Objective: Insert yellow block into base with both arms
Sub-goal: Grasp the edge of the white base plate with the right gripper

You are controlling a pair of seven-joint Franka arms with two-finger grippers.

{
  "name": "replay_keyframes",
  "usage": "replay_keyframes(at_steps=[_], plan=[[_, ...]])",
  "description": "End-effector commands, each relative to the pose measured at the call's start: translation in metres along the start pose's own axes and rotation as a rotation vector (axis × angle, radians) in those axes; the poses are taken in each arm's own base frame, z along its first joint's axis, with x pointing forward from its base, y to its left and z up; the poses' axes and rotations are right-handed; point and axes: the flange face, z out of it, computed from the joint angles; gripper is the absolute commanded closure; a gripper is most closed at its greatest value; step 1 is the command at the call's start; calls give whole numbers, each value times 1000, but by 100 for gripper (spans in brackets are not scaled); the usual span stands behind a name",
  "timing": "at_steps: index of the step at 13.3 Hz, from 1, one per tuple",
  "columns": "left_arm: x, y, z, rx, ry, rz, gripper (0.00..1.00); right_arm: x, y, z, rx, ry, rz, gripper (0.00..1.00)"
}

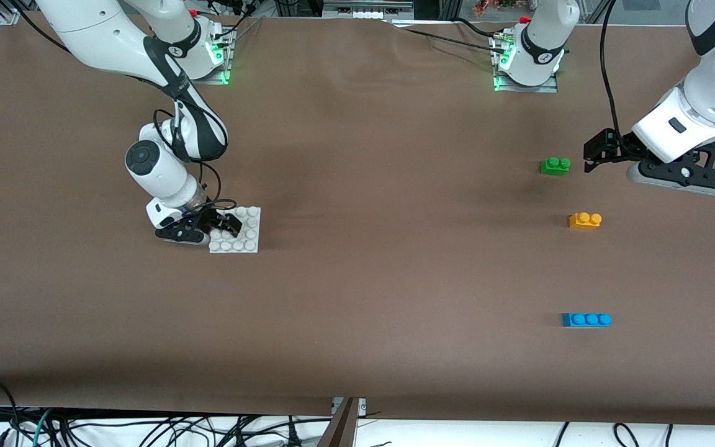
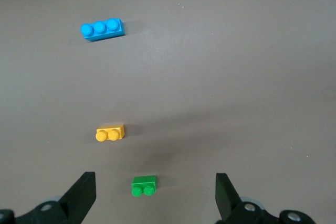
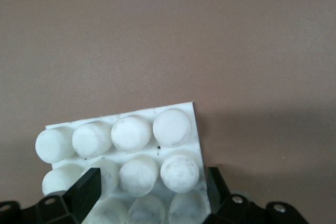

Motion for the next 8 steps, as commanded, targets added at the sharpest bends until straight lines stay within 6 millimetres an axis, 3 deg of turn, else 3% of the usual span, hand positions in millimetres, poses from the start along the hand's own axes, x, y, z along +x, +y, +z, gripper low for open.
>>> replay_keyframes(at_steps=[1,8], plan=[[3,-3,-6,-21,-2,0,0,-1,10,5,-1,5,-23,21],[3,-1,-6,-21,-4,0,0,-2,16,15,1,15,-12,38]])
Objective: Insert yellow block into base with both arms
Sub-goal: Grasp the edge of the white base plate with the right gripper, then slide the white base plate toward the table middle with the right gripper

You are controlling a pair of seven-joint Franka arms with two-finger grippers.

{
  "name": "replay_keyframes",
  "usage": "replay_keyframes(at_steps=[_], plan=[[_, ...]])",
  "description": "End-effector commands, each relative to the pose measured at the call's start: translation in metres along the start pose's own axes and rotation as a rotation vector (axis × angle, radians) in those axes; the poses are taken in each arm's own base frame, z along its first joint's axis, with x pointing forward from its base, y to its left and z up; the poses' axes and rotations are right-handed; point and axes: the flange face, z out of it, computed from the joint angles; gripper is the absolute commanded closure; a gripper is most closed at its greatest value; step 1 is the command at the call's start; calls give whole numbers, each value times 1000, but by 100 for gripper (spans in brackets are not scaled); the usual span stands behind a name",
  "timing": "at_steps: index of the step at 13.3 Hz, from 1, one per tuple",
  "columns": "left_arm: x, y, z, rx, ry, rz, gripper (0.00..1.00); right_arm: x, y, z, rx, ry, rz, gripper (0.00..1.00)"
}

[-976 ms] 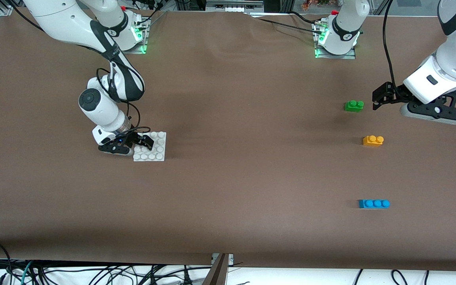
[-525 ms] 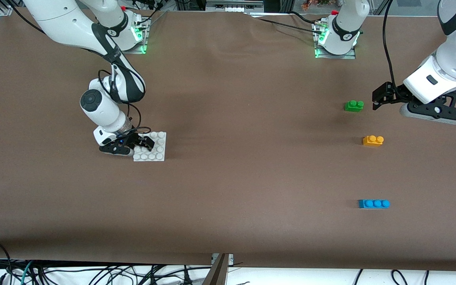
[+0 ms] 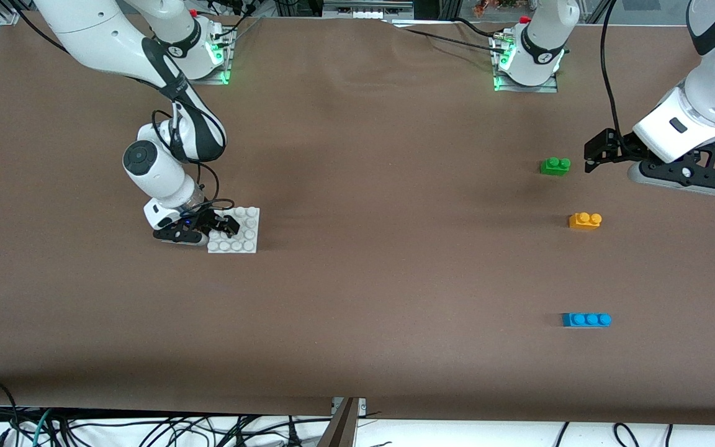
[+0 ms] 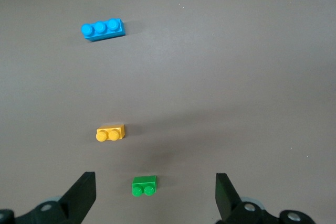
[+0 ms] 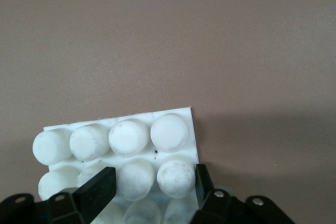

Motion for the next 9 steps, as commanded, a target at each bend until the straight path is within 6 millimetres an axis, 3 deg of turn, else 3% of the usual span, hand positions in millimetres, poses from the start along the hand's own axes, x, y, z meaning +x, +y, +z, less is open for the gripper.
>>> replay_keyframes(at_steps=[1,9], plan=[[3,0,-6,-21,-5,1,0,-5,10,17,3,11,8,38],[2,0,-6,-21,-8,1,0,-15,-27,17,22,11,37,38]])
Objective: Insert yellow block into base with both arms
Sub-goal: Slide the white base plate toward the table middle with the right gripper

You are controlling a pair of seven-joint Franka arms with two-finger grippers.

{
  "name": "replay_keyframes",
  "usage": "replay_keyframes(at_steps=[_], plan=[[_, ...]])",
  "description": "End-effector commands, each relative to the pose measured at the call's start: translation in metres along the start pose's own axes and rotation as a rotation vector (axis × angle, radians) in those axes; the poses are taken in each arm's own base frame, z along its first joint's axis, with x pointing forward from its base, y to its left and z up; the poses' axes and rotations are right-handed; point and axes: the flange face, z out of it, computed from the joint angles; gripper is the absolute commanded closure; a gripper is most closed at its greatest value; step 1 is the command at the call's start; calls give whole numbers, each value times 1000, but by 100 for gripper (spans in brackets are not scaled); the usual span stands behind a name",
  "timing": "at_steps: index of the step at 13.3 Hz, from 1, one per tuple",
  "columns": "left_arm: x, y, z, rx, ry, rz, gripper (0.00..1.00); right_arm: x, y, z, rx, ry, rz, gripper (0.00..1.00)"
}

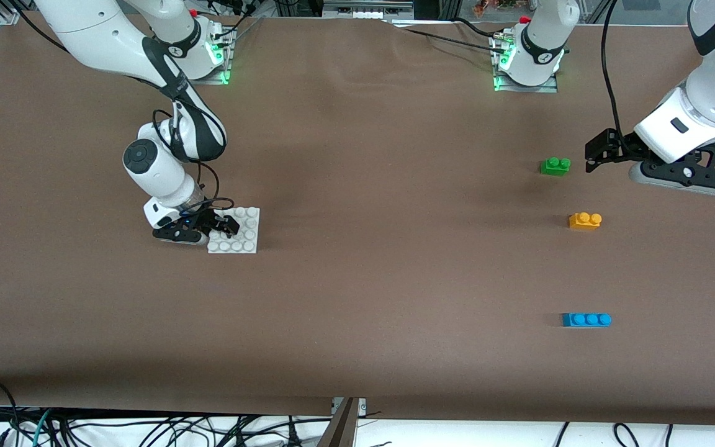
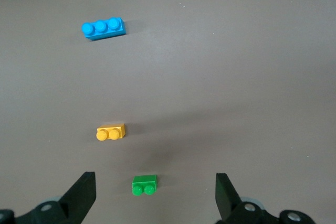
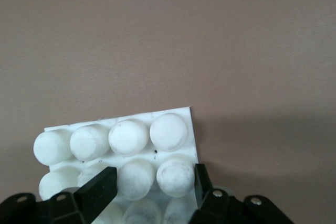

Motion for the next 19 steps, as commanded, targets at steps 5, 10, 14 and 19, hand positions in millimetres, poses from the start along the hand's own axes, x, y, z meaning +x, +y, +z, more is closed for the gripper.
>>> replay_keyframes(at_steps=[5,10,14,19], plan=[[-1,-2,-5,-24,-34,-2,0,-22,-53,18,29,-7,42,38],[-6,-3,-3,-25,-67,0,0,-31,-109,19,62,5,52,39],[-6,-4,-4,-25,-69,-3,0,-44,-155,24,91,6,60,38],[-13,-8,-2,-30,-118,-11,0,-58,-209,37,113,17,73,38]])
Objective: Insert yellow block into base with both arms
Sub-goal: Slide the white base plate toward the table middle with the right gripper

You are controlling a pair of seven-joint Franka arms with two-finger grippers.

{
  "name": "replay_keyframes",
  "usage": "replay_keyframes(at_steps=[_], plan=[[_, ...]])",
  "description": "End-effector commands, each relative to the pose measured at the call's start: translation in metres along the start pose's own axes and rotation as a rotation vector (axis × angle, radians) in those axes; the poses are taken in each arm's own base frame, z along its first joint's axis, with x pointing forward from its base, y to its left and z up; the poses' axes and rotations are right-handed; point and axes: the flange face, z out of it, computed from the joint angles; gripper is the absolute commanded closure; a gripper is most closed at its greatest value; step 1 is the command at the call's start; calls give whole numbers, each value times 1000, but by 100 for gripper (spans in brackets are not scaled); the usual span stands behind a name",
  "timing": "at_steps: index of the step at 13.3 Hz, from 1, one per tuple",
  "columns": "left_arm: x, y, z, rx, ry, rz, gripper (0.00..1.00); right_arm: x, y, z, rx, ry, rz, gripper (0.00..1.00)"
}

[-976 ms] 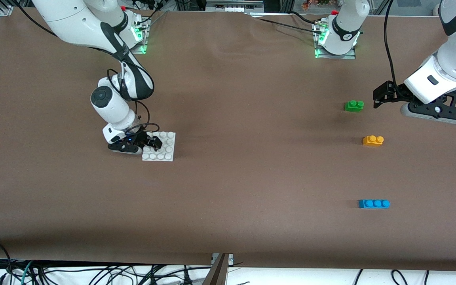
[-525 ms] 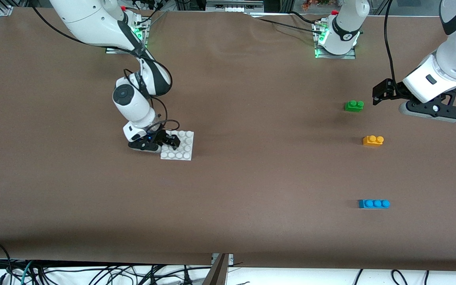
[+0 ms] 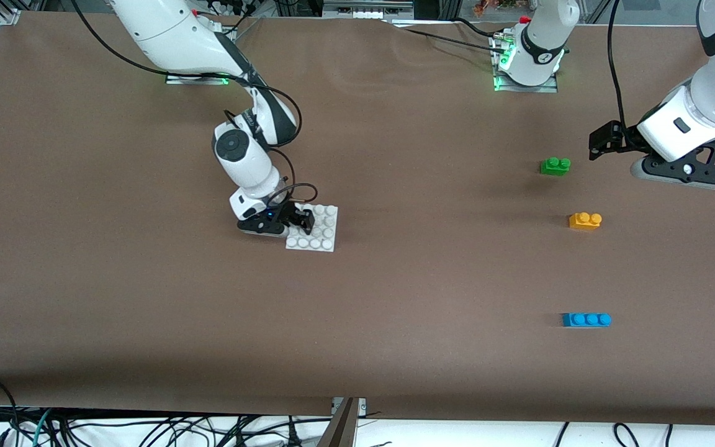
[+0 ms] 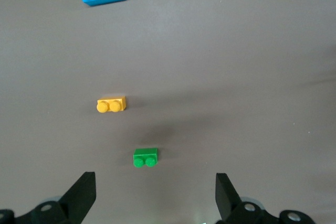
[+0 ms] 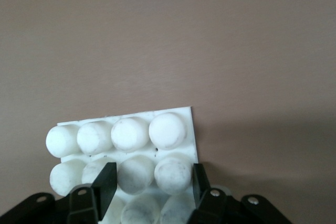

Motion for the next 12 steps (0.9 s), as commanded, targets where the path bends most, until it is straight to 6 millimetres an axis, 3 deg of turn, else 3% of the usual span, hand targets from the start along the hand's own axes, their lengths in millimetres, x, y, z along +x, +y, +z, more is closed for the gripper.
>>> replay_keyframes(at_steps=[1,8,12], plan=[[0,4,-11,-21,0,13,0,-9,-29,22,9,6,19,38],[0,-4,-10,-21,-11,28,0,-37,-101,33,77,12,43,38],[1,-11,-9,-26,-11,16,0,-57,-131,44,93,23,22,38]])
